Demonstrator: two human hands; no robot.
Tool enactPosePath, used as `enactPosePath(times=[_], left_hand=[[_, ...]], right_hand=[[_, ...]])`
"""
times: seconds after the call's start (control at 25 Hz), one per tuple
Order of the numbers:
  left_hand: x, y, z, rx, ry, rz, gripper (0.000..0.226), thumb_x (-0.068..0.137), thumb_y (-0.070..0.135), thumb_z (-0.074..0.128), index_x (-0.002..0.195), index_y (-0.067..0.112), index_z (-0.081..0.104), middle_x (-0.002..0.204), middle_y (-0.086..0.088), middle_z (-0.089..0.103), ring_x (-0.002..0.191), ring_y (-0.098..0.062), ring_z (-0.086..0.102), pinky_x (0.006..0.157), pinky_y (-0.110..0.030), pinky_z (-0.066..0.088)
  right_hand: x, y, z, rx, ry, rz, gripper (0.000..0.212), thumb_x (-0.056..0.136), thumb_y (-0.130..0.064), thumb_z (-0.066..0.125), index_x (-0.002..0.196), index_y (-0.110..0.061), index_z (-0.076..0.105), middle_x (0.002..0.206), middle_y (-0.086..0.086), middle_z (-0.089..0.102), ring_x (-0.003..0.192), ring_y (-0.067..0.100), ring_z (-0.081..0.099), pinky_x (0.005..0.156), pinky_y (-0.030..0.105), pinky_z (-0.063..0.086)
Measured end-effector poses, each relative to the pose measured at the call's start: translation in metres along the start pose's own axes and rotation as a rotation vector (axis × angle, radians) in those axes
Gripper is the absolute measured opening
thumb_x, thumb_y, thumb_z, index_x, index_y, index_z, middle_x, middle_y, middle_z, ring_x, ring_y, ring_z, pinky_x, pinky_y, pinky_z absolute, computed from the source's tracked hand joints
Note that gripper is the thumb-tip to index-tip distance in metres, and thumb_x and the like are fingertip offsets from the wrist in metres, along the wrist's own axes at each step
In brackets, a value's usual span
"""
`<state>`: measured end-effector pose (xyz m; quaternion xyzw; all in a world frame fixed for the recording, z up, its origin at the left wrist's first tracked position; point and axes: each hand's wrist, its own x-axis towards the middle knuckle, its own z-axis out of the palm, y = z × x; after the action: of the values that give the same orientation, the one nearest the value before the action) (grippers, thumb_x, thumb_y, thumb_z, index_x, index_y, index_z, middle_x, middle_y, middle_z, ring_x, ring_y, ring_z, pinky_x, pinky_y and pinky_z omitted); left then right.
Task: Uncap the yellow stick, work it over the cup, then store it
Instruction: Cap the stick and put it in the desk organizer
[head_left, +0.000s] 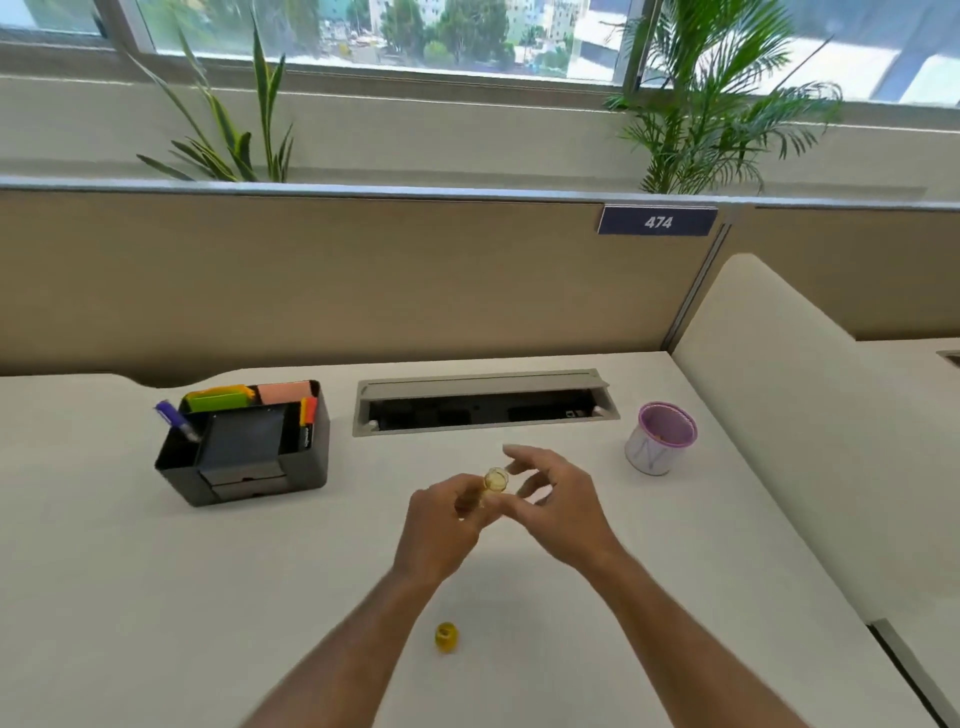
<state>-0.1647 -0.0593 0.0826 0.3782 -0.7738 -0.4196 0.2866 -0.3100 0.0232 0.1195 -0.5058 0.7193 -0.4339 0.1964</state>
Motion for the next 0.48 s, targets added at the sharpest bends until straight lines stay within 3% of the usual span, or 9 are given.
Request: enactPosePath(times=[0.16,0.36,0.48], left_hand=[[-0.049,-0.036,-0.022,-0.083,0.093,-0.192,0.023,0.075,0.02,0.085,0.093,0.026,0.073,0.085,0.016,0.075,0.081,0.005,0.069,0.071,-0.008,0.052],[-0.099,-0.067,-0.044,-0.078,0.132,-0.323,0.027,0.072,0.017,0.088,0.085,0.034,0.071,0.078,0.017,0.075,0.078,0.007,0.068,0.069,-0.008,0.051],[-0.116,-0.075,-0.05,-0.08,0.129,-0.352,0.03,0.071,0.014,0.088,0.081,0.037,0.069,0.076,0.021,0.074,0.077,0.006,0.069,0.067,-0.007,0.051]], right_hand=[[-0.05,0.021,0.046,0.024,-0.025,0.144,0.044,0.074,-0.037,0.085,0.114,-0.03,0.068,0.105,-0.014,0.068,0.08,0.004,0.066,0.065,0.015,0.053],[-0.09,0.043,0.086,-0.348,-0.413,0.125,0.054,0.083,-0.039,0.074,0.133,-0.03,0.055,0.127,-0.009,0.057,0.105,0.009,0.058,0.092,0.021,0.046],[-0.095,0.042,0.096,-0.407,-0.476,0.145,0.057,0.08,-0.039,0.074,0.133,-0.03,0.054,0.126,-0.008,0.055,0.114,0.012,0.053,0.094,0.026,0.045]])
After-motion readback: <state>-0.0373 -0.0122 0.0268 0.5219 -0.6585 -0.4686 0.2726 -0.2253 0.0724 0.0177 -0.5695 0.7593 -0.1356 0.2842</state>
